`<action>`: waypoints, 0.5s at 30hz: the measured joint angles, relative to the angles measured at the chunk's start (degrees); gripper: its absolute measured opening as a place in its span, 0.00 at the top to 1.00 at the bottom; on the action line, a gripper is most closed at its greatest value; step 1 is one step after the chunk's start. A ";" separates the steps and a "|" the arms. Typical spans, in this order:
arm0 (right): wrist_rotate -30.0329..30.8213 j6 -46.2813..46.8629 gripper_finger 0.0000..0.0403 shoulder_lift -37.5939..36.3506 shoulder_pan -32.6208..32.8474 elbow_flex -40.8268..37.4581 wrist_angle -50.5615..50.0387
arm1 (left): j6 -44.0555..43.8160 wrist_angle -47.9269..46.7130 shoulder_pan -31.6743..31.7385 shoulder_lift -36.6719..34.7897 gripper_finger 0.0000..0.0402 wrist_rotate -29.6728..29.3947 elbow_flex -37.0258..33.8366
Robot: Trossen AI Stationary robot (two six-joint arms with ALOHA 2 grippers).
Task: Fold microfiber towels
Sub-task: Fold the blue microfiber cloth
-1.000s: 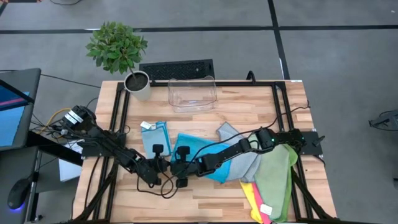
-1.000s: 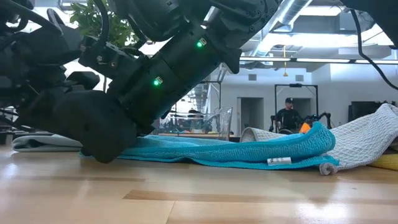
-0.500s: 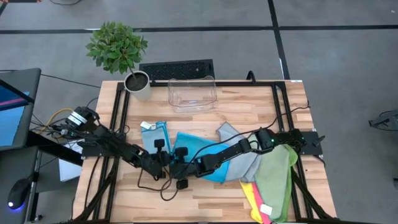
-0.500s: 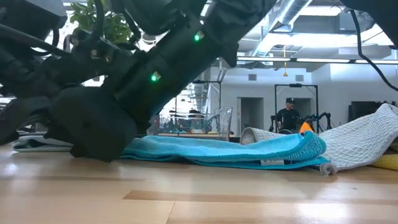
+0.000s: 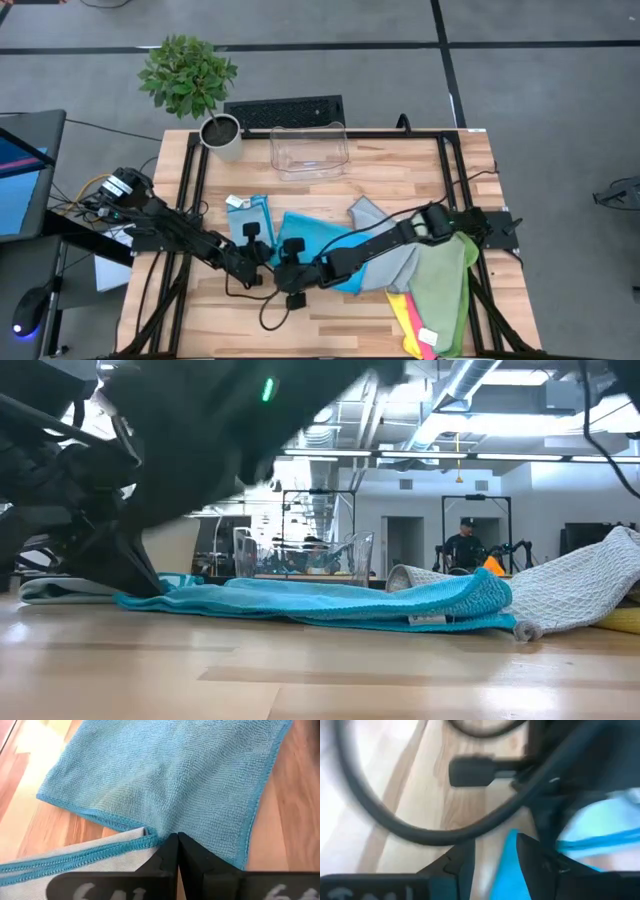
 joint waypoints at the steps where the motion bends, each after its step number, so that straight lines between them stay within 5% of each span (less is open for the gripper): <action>1: 1.03 0.39 0.58 -0.91 0.39 0.16 -0.92 | 0.00 -0.07 0.00 0.00 1.00 -0.04 0.00; 6: 4.09 5.46 0.60 -4.44 1.76 -5.64 -4.19 | -0.08 -1.45 -0.79 -3.18 1.00 -0.15 0.00; 15: 9.54 20.64 0.70 -5.49 5.57 -21.82 7.58 | -0.04 -1.91 -2.95 -14.66 1.00 -3.19 0.02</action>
